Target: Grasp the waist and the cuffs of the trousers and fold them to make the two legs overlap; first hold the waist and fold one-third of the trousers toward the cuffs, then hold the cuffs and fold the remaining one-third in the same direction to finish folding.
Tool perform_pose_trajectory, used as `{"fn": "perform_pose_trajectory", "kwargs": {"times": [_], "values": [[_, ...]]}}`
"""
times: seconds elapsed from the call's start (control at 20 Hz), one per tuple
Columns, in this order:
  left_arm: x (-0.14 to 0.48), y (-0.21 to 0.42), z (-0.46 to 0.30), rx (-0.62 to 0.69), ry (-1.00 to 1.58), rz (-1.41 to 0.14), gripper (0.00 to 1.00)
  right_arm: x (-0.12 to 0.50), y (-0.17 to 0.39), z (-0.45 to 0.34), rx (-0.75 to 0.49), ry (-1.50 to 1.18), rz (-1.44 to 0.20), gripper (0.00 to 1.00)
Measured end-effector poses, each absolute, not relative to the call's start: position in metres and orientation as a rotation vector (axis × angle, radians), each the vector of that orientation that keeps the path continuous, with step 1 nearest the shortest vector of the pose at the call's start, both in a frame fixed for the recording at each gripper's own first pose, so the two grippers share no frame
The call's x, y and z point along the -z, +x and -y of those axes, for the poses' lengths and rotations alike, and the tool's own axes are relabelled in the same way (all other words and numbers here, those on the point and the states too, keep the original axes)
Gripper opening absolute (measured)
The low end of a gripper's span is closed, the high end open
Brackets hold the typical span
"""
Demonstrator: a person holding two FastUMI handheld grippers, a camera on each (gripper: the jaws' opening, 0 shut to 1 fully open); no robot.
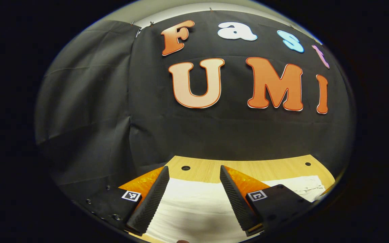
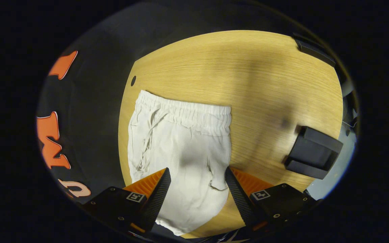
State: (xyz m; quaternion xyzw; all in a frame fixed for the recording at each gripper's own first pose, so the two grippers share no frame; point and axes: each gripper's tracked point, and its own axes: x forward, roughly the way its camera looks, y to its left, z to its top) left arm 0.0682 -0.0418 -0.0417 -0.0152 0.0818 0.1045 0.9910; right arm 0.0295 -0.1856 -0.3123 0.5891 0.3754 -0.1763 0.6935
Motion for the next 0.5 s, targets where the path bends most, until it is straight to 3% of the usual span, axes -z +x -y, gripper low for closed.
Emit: {"fn": "perform_pose_trajectory", "kwargs": {"times": [0.1,0.2,0.25,0.3,0.35,0.4,0.45,0.5], "values": [[0.051,0.065,0.037,-0.215,-0.068,-0.191,0.98,0.316,0.034,0.182,0.373,1.303,-0.856,0.95],[0.065,0.061,0.031,-0.227,-0.139,-0.233,0.99,0.321,0.038,0.18,0.382,1.31,-0.874,0.79],[0.074,0.058,0.027,-0.234,-0.185,-0.256,0.99,0.324,0.04,0.178,0.375,1.319,-0.89,0.77],[0.081,0.054,0.024,-0.242,-0.236,-0.278,0.99,0.327,0.039,0.177,0.372,1.319,-0.899,0.52],[0.091,0.05,0.019,-0.253,-0.293,-0.299,0.98,0.332,0.039,0.178,0.382,1.313,-0.902,0.36],[0.099,0.047,0.013,-0.264,-0.358,-0.321,0.99,0.334,0.037,0.178,0.393,1.307,-0.908,0.46],[0.109,0.045,0.01,-0.269,-0.431,-0.343,0.99,0.337,0.036,0.178,0.398,1.305,-0.917,0.17],[0.118,0.042,0.005,-0.277,-0.51,-0.367,0.99,0.338,0.035,0.179,0.395,1.306,-0.92,0.08]]}}
